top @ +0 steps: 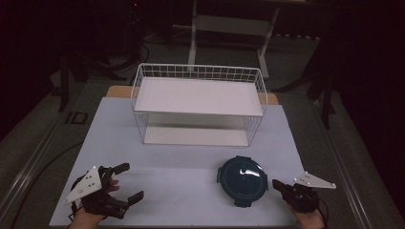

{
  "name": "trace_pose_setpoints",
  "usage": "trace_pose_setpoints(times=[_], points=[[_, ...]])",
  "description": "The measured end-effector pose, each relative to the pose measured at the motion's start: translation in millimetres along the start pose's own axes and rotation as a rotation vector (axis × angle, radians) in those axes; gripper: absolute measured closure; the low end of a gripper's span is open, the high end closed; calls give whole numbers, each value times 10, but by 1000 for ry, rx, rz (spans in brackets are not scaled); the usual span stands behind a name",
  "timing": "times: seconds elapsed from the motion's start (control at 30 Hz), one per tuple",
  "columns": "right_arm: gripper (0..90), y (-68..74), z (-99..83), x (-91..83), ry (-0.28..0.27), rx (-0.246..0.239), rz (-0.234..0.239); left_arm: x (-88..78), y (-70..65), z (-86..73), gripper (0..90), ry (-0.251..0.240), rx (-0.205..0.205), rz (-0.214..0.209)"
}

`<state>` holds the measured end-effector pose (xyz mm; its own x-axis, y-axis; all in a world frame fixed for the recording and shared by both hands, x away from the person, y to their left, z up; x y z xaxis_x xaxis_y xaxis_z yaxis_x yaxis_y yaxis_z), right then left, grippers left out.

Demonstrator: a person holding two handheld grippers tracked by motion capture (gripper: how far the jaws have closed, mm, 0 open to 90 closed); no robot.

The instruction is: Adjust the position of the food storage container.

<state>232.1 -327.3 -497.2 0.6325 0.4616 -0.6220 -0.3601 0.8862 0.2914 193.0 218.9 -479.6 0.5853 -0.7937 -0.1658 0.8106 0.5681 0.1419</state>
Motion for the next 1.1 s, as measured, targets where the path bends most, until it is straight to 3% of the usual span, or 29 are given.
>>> trace_pose_setpoints(times=[0.13, 0.43, 0.7, 0.93, 1.1], points=[[900, 23, -19, 86, 25, -2, 30, 1, -3, -2, 4, 3, 7, -3], [900, 71, 9, 130, 41, -2, 28, 17, 0, -4, 4, 5, 2, -7], [900, 222, 90, 282, 71, -17, 69, 9, 6, -7, 4, 5, 1, -6], [900, 425, 157, 464, 98, -62, 122, 12, 0, -5, 4, 3, 2, -8], [900, 449, 200, 529, 92, -34, 138, 9, -2, -7, 3, 5, 2, -10]])
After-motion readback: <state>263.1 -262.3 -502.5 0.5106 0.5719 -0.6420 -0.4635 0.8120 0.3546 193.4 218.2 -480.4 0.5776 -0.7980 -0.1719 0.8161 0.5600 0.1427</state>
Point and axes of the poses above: each handheld gripper's, and its own axes: x roughly forward along the jaws, z roughly out of its top, y roughly to its left, the point moved 1 cm from there along x, roughly forward along the jaws, and after that the axes turned 15 degrees about x, right-handed, at the moved point
